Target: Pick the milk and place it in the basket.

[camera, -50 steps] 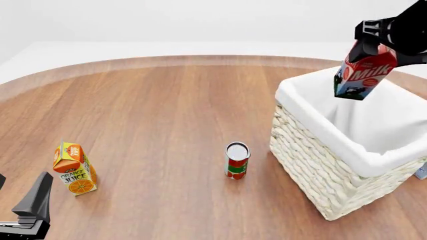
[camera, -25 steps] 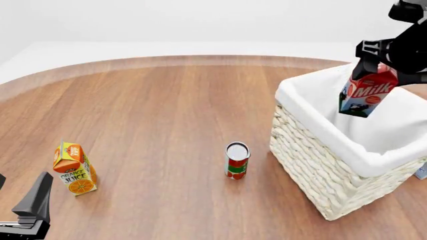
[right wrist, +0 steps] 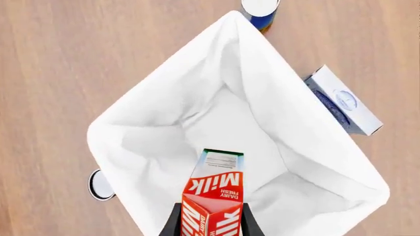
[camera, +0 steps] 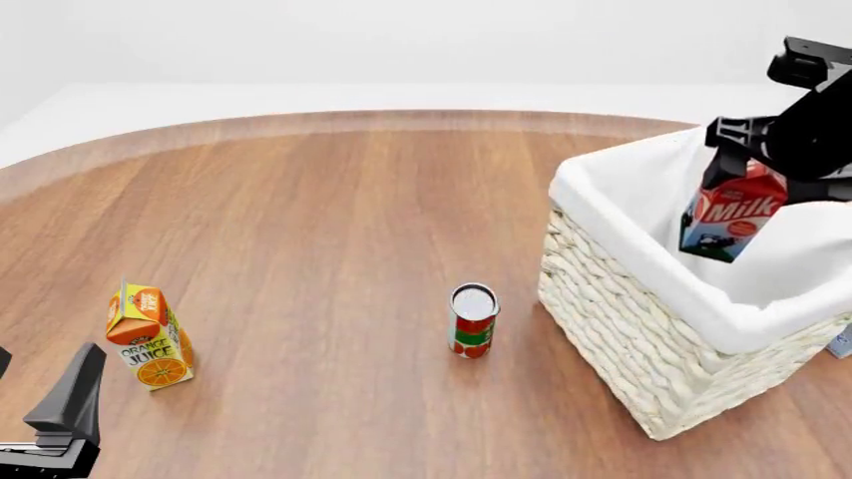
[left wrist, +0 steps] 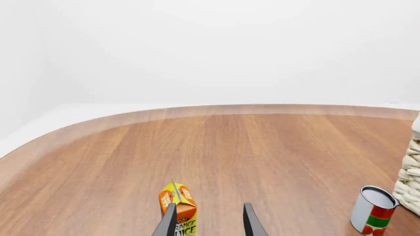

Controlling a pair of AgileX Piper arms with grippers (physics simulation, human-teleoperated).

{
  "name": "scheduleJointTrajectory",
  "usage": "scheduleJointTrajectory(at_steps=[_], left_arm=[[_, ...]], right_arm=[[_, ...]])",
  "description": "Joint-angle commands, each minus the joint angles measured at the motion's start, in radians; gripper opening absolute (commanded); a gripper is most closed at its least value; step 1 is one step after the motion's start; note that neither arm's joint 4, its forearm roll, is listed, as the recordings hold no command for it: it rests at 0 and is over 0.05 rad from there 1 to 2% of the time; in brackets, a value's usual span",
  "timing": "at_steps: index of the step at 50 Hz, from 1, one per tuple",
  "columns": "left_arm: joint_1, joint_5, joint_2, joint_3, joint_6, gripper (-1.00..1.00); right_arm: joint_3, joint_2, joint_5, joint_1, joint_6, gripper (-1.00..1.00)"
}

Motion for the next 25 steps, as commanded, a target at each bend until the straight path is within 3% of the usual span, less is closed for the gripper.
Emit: scheduleJointTrajectory(at_steps=[1, 25], left_arm=[[0.0, 0.0, 0.0, 0.0, 0.0, 1.0], [0.0, 0.0, 0.0, 0.0, 0.0, 1.0]], right_arm=[[0.005, 0.021, -0.032, -0.017, 0.026, -1.0], [0.021, 0.1, -0.082, -0.034, 0.015, -1.0]])
